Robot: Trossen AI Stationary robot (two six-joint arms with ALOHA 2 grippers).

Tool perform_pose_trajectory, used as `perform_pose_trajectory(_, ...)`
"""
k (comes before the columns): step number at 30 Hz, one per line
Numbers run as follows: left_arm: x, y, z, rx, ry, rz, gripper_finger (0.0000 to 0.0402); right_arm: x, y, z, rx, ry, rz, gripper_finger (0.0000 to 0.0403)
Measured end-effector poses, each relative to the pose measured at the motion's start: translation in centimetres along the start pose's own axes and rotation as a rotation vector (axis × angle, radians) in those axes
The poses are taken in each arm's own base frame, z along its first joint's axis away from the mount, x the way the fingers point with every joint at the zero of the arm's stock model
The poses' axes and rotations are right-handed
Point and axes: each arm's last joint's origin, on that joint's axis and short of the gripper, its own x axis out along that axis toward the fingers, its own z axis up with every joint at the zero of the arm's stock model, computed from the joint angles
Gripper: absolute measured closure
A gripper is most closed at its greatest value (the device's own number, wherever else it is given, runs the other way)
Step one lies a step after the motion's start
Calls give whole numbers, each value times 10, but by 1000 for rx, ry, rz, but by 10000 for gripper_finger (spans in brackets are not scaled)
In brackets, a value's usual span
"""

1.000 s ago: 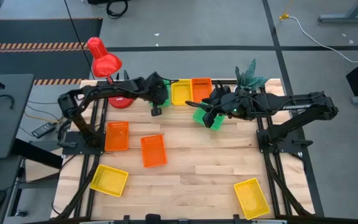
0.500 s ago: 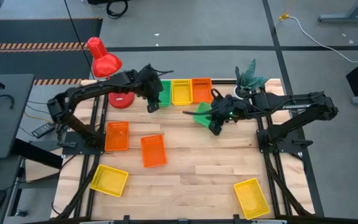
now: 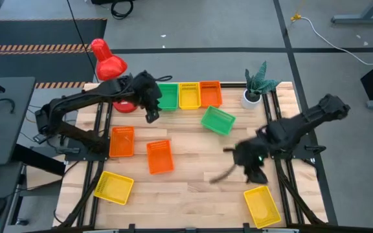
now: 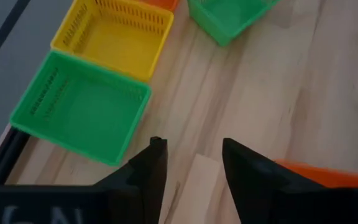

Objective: Stack baskets by color
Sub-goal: Stack the bottom right yellow bin on top of the top yellow bin

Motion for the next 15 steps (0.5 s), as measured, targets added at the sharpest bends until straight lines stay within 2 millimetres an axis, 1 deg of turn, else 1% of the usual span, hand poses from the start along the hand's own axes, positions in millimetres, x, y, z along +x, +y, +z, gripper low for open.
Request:
perform_pose_trajectory(4, 0, -8, 0, -7, 5, -10, 250, 23, 31, -22, -1, 45, 83, 172)
perform_pose_trajectory(7, 0, -15, 0, -3, 3, -26, 254, 39, 59, -38, -58, -11, 142, 159)
perform_pose_trajectory(9, 0, -20, 0, 9, 3, -32, 257, 53, 76, -50, -107, -29, 161, 156)
perform_pose_trajectory(12, 0, -28, 0, 30, 4, -41, 257, 81, 96, -69, -143, 31, 183, 156)
perform_pose_trajectory(15, 0, -36, 0, 53, 4, -54, 256, 111, 106, -89, -136, 121, 138, 158)
